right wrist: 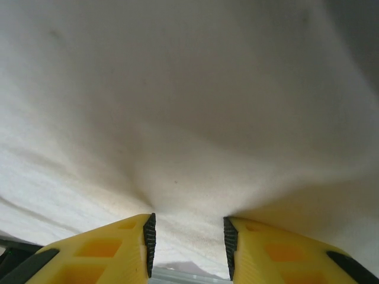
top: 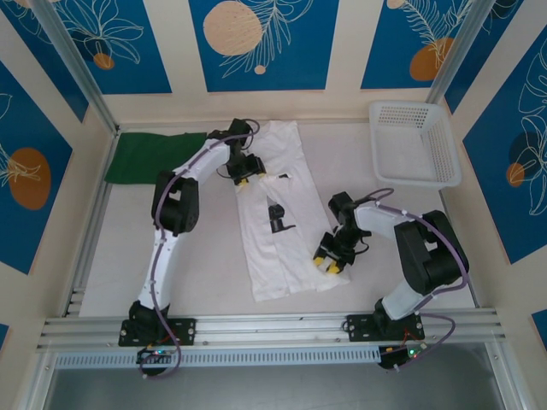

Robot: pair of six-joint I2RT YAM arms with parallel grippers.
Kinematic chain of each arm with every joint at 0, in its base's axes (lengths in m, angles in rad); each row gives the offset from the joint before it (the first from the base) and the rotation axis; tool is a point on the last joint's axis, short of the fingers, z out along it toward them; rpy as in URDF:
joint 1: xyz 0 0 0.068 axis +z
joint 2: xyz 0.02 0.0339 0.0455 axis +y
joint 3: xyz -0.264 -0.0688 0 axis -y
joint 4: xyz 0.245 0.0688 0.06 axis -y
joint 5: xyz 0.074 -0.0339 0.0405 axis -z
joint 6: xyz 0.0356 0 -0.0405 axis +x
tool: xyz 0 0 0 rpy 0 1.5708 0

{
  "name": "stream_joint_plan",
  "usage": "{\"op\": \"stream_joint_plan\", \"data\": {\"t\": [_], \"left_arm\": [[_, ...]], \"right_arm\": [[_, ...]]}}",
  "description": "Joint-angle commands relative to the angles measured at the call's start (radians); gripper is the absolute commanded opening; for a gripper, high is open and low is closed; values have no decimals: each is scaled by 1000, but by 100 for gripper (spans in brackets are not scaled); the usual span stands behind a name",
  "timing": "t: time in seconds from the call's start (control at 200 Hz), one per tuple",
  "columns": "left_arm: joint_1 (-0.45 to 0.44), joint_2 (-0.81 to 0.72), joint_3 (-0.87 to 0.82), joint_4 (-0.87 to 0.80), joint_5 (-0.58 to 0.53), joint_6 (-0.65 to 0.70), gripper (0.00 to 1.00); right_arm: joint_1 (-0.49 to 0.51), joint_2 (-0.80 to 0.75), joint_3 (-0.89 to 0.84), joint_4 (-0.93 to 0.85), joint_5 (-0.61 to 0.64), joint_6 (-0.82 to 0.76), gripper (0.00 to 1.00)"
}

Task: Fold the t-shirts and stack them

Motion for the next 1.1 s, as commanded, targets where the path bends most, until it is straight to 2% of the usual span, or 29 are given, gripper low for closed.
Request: {"op": "stream_joint_plan", "data": {"t": [0.0,0.2,0.345,0.555,0.655,0.735,0.915,1.09], "left_arm": [[-28,121,123,-67,-8,29,59],[-39,212,320,-118,-24,10,59],[-30,132,262,-163,-75,59,67],[10,-219,-216,-54,-142,84,83],[25,-392,-410,-23,-139,91,87],[24,-512,-543,-9,-87,108,88],[-17,-774,-946,74,141,90,78],[-111,-952,-1291,182,314,60,62]], "right_arm": [[47,-43,-60,20,-46,121,39],[148,-103,-99,85,-82,258,40],[174,-143,-40,17,-20,245,44],[152,-283,40,-100,38,142,51],[81,-332,19,-163,35,102,53],[6,-334,-21,-199,28,48,53],[-148,-332,-107,-197,36,-10,54],[-143,-287,-121,-162,71,-10,55]]}}
